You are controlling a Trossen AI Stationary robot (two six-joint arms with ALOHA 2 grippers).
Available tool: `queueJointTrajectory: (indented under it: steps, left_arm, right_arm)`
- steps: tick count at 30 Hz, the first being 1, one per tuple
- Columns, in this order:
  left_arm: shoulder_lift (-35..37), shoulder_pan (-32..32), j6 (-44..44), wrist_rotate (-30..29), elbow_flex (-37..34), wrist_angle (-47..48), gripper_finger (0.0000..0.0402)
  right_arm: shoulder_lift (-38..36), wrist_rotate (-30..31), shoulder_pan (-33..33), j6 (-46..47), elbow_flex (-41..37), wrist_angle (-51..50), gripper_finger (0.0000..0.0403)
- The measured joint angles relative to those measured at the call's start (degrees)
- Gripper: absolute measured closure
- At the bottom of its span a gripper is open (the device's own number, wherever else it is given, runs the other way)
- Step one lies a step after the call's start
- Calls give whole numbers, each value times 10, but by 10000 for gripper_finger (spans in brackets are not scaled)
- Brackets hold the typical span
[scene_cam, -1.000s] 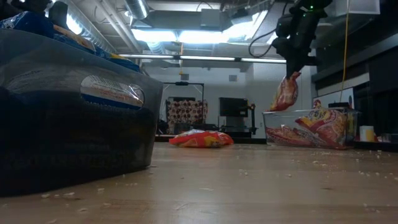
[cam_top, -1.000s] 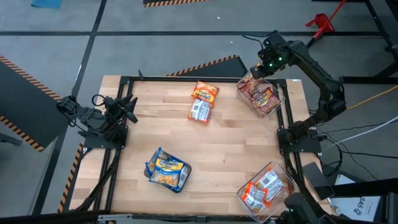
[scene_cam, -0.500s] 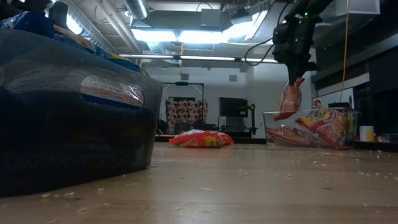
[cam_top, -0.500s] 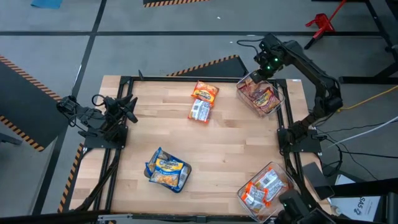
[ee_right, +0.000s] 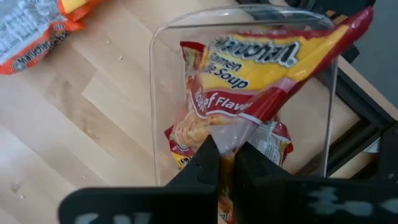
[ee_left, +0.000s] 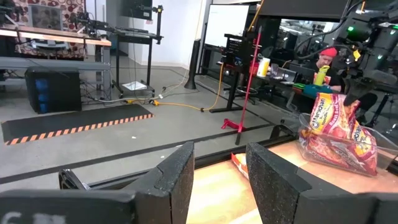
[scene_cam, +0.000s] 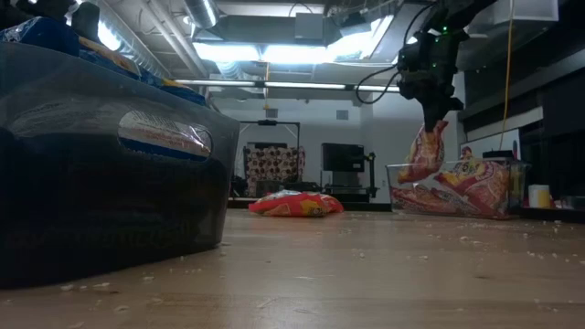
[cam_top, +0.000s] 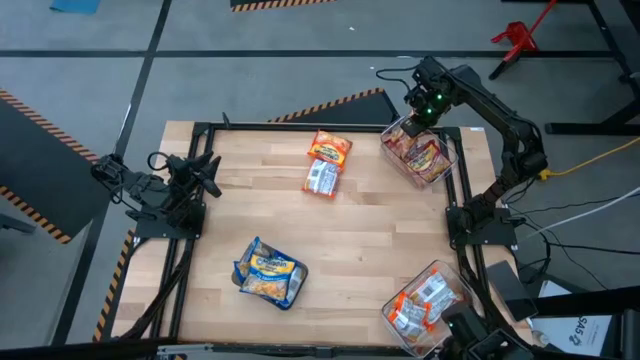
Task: Sort Maruchan noodles
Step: Put the red noodle pack into the top transparent bin
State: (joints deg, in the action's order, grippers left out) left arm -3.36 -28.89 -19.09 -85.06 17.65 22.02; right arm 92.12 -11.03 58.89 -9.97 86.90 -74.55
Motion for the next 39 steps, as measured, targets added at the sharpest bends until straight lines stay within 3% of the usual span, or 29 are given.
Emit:
queueJointTrajectory:
  steps: [11, 17, 28, 39]
  left_arm:
    - [0, 0, 0, 0, 0, 0, 262]
    - [0, 0, 0, 0, 0, 0, 262]
    - [0, 0, 0, 0, 0, 0, 262]
    - [0, 0, 0, 0, 0, 0, 262]
  right_arm:
    - [0, 12, 0, -27, -71, 28, 402]
    - [0, 101, 0, 10, -86, 61, 399]
    - [7, 167, 0, 46, -87, 96, 373]
    - [63, 187, 0, 84, -87, 87, 271]
